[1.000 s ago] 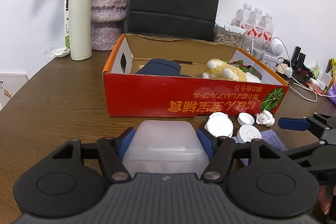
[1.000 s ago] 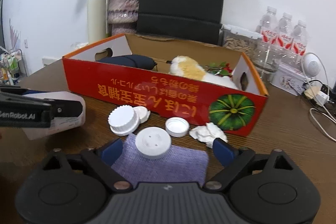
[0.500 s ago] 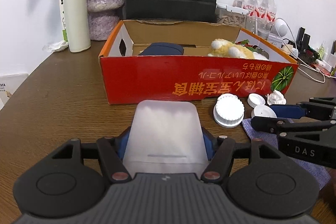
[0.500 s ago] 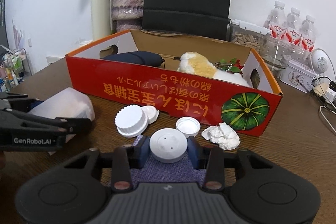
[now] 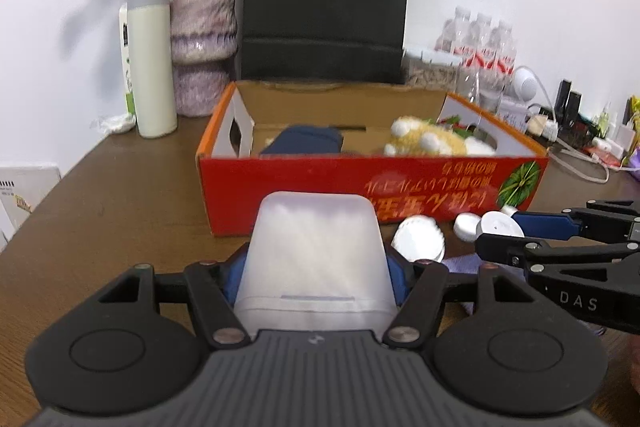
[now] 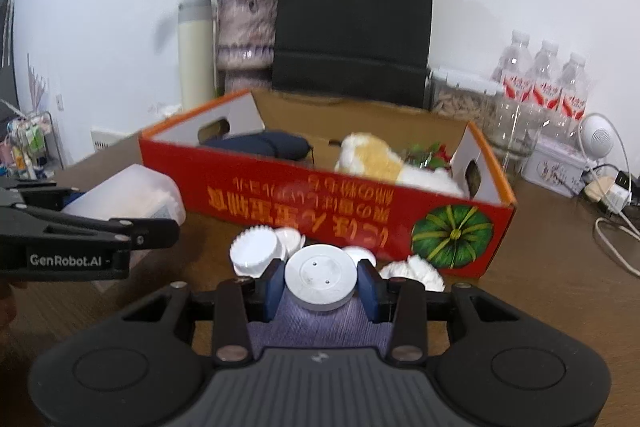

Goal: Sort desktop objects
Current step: 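Carry the plastic box and white cap over the cardboard box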

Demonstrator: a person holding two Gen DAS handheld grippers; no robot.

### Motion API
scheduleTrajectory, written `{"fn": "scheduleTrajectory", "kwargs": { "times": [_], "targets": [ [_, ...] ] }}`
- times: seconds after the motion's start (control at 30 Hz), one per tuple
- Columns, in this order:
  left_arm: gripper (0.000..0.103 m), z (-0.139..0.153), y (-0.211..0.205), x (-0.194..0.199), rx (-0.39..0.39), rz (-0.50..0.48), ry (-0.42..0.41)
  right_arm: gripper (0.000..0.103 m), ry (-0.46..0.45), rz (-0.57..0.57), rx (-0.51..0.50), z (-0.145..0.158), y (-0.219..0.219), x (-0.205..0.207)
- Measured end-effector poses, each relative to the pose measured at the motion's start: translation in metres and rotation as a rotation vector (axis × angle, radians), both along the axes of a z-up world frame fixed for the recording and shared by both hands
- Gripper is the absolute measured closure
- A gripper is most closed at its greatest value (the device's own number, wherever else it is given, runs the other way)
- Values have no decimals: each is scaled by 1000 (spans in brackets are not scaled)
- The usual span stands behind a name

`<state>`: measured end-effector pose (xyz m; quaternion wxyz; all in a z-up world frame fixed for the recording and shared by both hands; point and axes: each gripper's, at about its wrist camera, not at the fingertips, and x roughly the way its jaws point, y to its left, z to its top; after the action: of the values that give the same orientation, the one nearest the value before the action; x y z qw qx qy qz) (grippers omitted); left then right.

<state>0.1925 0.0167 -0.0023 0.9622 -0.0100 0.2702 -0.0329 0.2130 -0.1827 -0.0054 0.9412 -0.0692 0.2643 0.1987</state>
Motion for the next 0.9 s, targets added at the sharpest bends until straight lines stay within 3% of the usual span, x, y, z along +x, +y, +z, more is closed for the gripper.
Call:
{"fn": "scheduleTrajectory", "kwargs": {
  "times": [0.43, 0.9],
  "targets": [
    [37, 53, -16, 2, -43, -10, -173, 65, -129, -24, 110, 47, -7, 7],
    [37, 73, -19, 50, -92, 29, -240, 65, -176, -64, 181, 64, -8, 57]
  ]
}}
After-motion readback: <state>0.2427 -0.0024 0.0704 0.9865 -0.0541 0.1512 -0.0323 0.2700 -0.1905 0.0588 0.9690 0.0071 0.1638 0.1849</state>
